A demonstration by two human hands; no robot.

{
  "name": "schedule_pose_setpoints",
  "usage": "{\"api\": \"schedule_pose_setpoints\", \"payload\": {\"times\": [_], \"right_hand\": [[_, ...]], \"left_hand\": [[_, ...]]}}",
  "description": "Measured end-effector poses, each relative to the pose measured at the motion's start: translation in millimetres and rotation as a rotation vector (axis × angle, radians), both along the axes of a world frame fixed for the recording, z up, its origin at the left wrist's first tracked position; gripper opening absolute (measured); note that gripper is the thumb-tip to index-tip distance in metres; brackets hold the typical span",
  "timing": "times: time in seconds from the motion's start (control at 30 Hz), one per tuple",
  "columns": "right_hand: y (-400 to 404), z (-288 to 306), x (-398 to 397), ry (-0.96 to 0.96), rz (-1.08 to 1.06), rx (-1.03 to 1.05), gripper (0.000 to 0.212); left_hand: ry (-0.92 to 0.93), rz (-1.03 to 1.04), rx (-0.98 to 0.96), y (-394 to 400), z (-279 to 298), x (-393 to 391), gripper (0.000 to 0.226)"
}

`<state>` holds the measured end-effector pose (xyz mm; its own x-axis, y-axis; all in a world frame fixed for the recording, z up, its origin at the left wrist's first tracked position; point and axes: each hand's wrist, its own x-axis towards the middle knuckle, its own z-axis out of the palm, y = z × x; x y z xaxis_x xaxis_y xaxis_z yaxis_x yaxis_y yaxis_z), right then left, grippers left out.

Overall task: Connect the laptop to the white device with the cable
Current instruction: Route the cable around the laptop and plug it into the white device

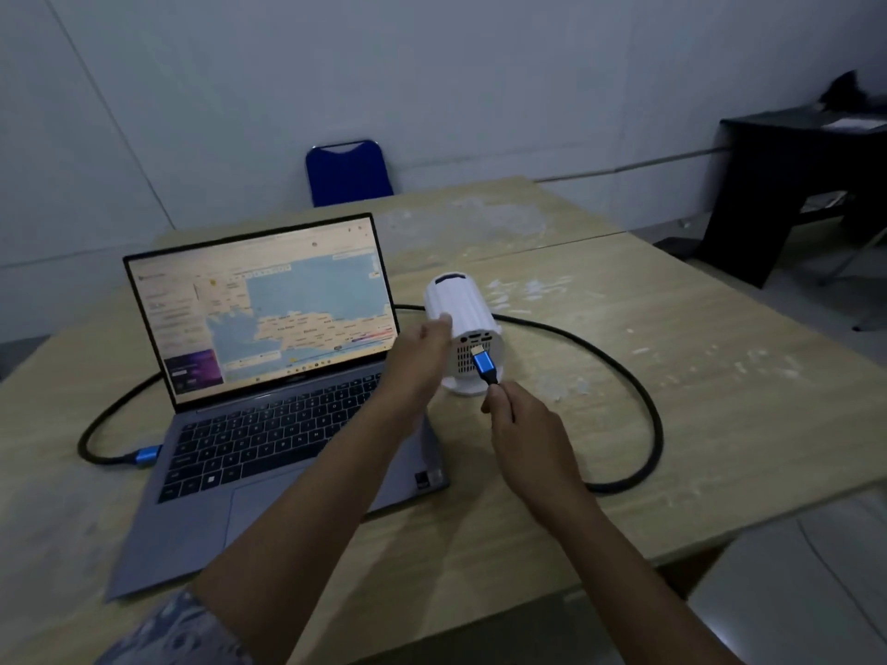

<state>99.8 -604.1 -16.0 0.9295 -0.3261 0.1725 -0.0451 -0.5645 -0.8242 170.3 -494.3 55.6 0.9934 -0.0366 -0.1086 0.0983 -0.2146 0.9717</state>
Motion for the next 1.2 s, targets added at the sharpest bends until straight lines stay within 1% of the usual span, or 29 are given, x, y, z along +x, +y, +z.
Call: {"api": "schedule_pose_setpoints", "payload": {"times": [0.1, 0.2, 0.23, 0.27, 0.37, 0.57, 0.87, 1.2], "right_hand": [[1.9, 1.2, 6.8, 0.056, -0.051, -0.030, 0.034], [4.1, 2.3, 11.4, 0.086, -0.080, -0.049, 0.036], [4.9, 2.9, 12.5, 0.087, -0.086, -0.048, 0.036], [5.5, 3.9, 14.3, 0.087, -0.091, -0.048, 0.036], [8.9, 5.9, 19.0, 0.090, -0.106, -0.066, 0.037], [12.9, 8.5, 23.8, 0.066, -0.130, -0.030, 0.037], [16.1, 11.0, 25.9, 0.086, -0.143, 0.019, 0.039], [14.5, 14.8, 29.0, 0.101, -0.194, -0.146, 0.042]], "left_hand": [[-0.047, 0.054, 0.112, -12.2, 3.5, 28.9, 0.040], [0.096, 0.047, 0.147, -22.5, 2.9, 51.3, 0.079], [0.143, 0.033, 0.141, -23.5, 0.9, 55.4, 0.087], [0.180, 0.018, 0.123, -24.4, -1.5, 60.6, 0.091], [0.235, -0.038, 0.088, -24.8, -8.8, 71.3, 0.085], [0.214, -0.090, 0.120, -25.2, -16.1, 75.8, 0.077], [0.206, -0.076, 0.153, -27.9, -23.8, 81.8, 0.079], [0.159, -0.082, 0.173, -26.6, -30.3, 82.8, 0.087]]}}
